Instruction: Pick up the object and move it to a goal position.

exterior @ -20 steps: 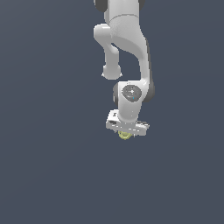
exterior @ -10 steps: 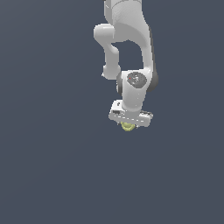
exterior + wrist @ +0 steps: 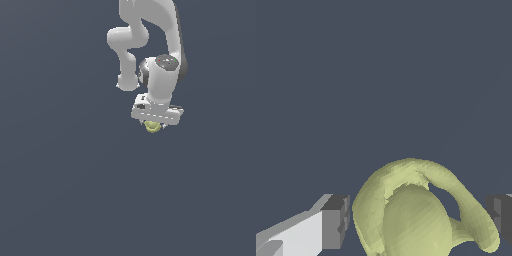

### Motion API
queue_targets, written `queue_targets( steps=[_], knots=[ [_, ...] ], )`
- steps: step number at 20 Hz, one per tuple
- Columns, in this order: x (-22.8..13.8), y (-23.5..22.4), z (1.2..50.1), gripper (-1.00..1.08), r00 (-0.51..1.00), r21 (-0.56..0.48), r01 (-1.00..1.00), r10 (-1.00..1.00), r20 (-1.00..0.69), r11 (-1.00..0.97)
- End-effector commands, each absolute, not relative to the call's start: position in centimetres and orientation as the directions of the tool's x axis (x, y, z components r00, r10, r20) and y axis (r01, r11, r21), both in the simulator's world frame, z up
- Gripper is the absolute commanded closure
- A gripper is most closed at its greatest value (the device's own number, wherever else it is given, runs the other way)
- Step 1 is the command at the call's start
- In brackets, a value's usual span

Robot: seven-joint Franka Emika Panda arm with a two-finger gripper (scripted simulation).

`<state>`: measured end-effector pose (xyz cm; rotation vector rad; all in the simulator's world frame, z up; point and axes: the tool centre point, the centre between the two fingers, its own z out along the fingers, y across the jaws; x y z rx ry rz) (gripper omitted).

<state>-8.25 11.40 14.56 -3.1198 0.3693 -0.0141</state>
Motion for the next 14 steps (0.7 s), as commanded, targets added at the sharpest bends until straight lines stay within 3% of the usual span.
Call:
queue_targets(
  steps=[1, 14],
  knots=[
    [-9.7, 12.1, 16.0, 1.08, 0.972, 0.0, -0.233, -0.233, 0.007, -0.972],
    [-13.5, 14.2, 20.1, 1.08, 0.973, 0.001, -0.231, -0.231, 0.001, -0.973]
  ],
)
